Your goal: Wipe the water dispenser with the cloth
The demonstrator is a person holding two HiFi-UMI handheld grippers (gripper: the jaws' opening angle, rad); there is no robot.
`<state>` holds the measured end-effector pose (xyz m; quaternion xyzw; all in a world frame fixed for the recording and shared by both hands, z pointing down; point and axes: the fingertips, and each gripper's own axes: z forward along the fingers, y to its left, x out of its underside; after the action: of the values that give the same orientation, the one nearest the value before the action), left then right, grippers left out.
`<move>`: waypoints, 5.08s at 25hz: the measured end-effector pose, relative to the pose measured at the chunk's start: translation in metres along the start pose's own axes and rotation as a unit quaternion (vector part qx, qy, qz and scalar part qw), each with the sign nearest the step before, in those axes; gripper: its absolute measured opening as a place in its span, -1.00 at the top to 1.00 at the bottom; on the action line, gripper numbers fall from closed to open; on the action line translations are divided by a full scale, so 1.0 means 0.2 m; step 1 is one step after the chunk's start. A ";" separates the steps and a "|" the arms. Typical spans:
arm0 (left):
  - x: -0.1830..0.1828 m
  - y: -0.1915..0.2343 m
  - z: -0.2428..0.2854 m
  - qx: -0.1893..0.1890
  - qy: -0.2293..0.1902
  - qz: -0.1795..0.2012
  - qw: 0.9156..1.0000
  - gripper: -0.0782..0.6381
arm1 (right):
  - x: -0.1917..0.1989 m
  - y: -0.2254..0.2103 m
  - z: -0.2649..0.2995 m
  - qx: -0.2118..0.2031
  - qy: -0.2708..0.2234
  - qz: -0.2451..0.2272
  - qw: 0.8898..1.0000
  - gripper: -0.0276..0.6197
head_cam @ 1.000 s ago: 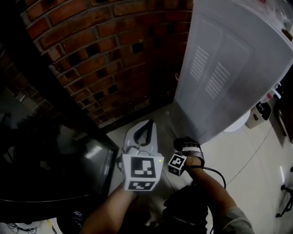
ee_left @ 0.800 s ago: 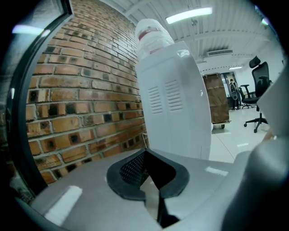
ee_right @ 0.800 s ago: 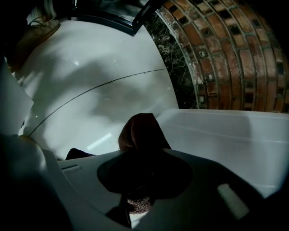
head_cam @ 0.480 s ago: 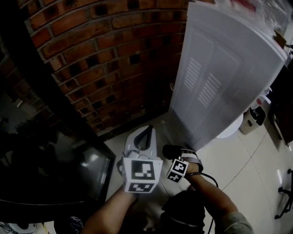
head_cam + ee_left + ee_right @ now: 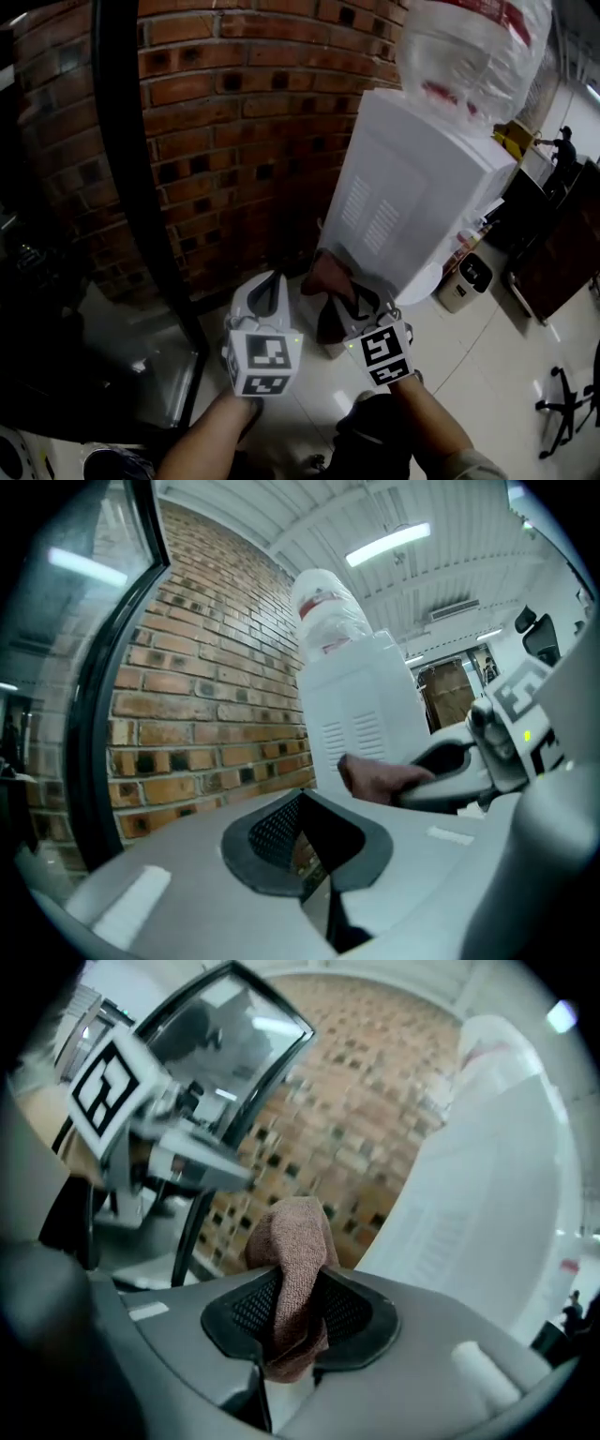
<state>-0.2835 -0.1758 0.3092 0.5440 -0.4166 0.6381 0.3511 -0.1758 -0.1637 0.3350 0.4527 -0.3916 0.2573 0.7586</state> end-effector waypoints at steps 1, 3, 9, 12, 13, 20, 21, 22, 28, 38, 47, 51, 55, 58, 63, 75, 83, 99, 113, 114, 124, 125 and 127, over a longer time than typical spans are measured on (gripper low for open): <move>-0.02 0.02 -0.02 -0.006 -0.003 -0.002 1.000 0.78 | -0.09 -0.04 -0.03 0.021 -0.031 0.013 0.999 0.56; -0.04 0.05 -0.04 -0.017 -0.005 -0.010 1.000 0.78 | -0.23 -0.09 -0.07 0.058 -0.090 0.037 0.994 0.55; -0.11 -0.01 -0.01 -0.017 -0.018 -0.026 0.999 0.78 | -0.20 0.07 -0.06 0.010 -0.105 -0.012 0.994 0.57; -0.10 -0.06 0.01 -0.022 -0.014 -0.017 0.999 0.78 | -0.22 0.08 -0.08 -0.001 -0.122 -0.022 0.992 0.57; -0.09 -0.08 0.00 -0.027 -0.012 -0.015 0.999 0.78 | -0.23 0.06 -0.10 0.004 -0.134 -0.016 0.991 0.57; -0.07 -0.14 -0.10 -0.068 0.008 -0.015 0.998 0.78 | -0.30 -0.14 -0.26 0.018 -0.197 0.050 0.979 0.57; -0.07 -0.16 -0.11 -0.075 0.009 -0.017 0.997 0.78 | -0.30 -0.16 -0.28 0.016 -0.204 0.055 0.977 0.57; -0.08 -0.18 -0.13 -0.080 0.010 -0.015 0.997 0.78 | -0.29 -0.17 -0.30 0.014 -0.211 0.059 0.976 0.57; -0.10 -0.34 -0.20 -0.107 0.013 0.002 0.994 0.78 | -0.26 -0.27 -0.44 0.005 -0.247 0.071 0.966 0.57; -0.13 -0.65 -0.17 -0.143 0.011 0.022 0.989 0.78 | -0.18 -0.38 -0.61 -0.042 -0.299 0.037 0.953 0.57; -0.06 -0.86 -0.12 -0.138 0.052 0.037 0.988 0.78 | -0.15 -0.59 -0.72 -0.041 -0.324 0.077 0.942 0.57; -0.24 -0.87 -0.14 -0.134 0.032 0.071 0.988 0.78 | -0.16 -0.62 -0.75 -0.029 -0.331 0.095 0.938 0.57; -0.38 -0.89 -0.16 -0.133 -0.011 0.067 0.989 0.78 | -0.17 -0.60 -0.81 -0.024 -0.342 0.070 0.937 0.57; -0.35 -0.90 -0.14 -0.139 -0.031 0.034 0.989 0.78 | -0.14 -0.60 -0.86 -0.015 -0.333 0.054 0.941 0.57; -0.39 -0.89 -0.11 -0.121 -0.033 0.025 0.992 0.78 | -0.24 -0.66 -0.95 0.008 -0.303 0.078 0.950 0.57; -0.53 -0.93 -0.06 -0.160 -0.081 -0.029 0.983 0.78 | -0.30 -0.72 -0.90 -0.001 -0.314 -0.010 0.949 0.57; -0.47 -1.12 0.06 -0.185 -0.053 -0.016 0.981 0.78 | -0.39 -1.01 -0.92 -0.007 -0.362 -0.002 0.932 0.57; -0.62 -1.17 0.01 -0.299 -0.052 0.023 0.953 0.78 | -0.63 -1.11 -0.85 -0.015 -0.416 -0.069 0.907 0.57; -0.83 -1.30 0.25 -0.241 -0.068 0.074 0.965 0.78 | -0.47 -1.88 -0.84 0.082 -0.375 0.054 0.922 0.58; -0.84 -1.32 0.26 -0.233 -0.071 0.073 0.967 0.78 | -0.42 -1.95 -0.83 0.098 -0.364 0.063 0.924 0.58; -0.85 -1.38 0.36 -0.180 -0.060 0.009 0.982 0.78 | -0.10 -2.37 -0.76 0.179 -0.295 0.114 0.932 0.58; -0.91 -1.37 0.36 -0.178 -0.066 0.001 0.982 0.78 | -0.09 -2.38 -0.75 0.178 -0.292 0.116 0.933 0.58; -1.05 -1.36 0.36 -0.174 -0.085 -0.002 0.981 0.78 | -0.07 -2.38 -0.74 0.177 -0.289 0.117 0.934 0.58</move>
<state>0.0241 -0.1308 0.1461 0.5279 -0.5487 0.5061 0.4052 0.2235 -0.2503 0.0504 0.5851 -0.5922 0.2674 0.4852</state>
